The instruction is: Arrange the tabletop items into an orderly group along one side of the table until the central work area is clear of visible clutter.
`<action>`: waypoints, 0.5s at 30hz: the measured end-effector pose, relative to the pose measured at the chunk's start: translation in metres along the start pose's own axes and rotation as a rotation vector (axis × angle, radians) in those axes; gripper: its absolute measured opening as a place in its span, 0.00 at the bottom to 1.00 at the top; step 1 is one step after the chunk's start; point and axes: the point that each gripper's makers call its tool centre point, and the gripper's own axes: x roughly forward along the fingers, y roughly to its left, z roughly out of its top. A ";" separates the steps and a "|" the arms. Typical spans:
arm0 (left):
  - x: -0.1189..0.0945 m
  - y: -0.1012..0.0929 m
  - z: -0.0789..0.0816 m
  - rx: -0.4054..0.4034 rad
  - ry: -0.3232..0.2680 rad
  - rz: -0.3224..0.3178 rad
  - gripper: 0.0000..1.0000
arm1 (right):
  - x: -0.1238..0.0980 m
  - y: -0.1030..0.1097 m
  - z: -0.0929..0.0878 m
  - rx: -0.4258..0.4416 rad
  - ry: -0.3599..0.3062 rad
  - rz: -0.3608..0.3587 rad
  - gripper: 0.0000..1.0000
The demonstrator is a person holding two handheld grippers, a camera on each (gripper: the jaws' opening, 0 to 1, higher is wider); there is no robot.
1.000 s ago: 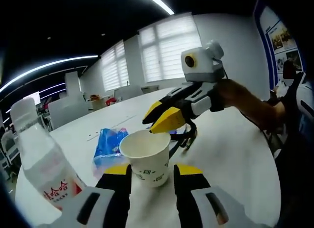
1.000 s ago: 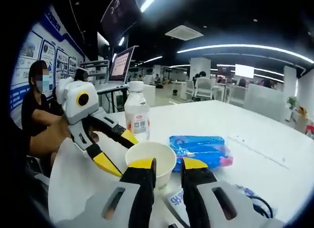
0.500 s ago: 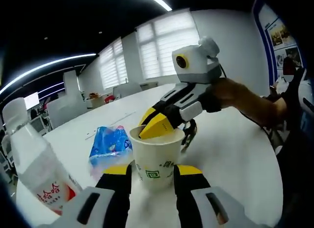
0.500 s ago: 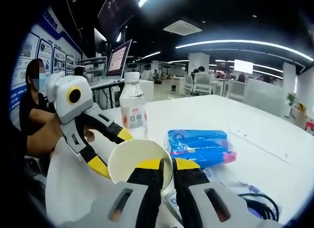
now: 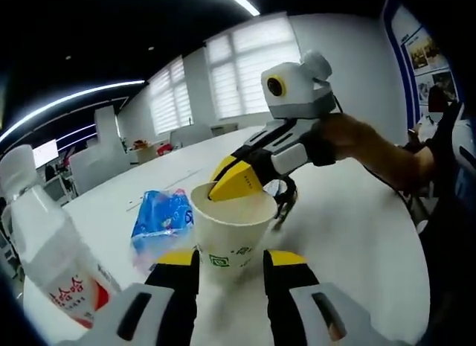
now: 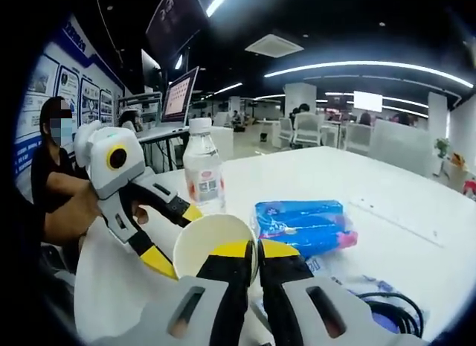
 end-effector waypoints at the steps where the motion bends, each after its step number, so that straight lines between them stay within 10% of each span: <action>1: 0.000 0.000 0.001 -0.001 -0.003 -0.001 0.32 | 0.000 0.000 0.000 0.001 -0.001 0.000 0.00; 15: -0.005 0.011 0.000 0.001 0.000 0.009 0.32 | -0.001 0.009 0.006 0.025 -0.021 0.029 0.00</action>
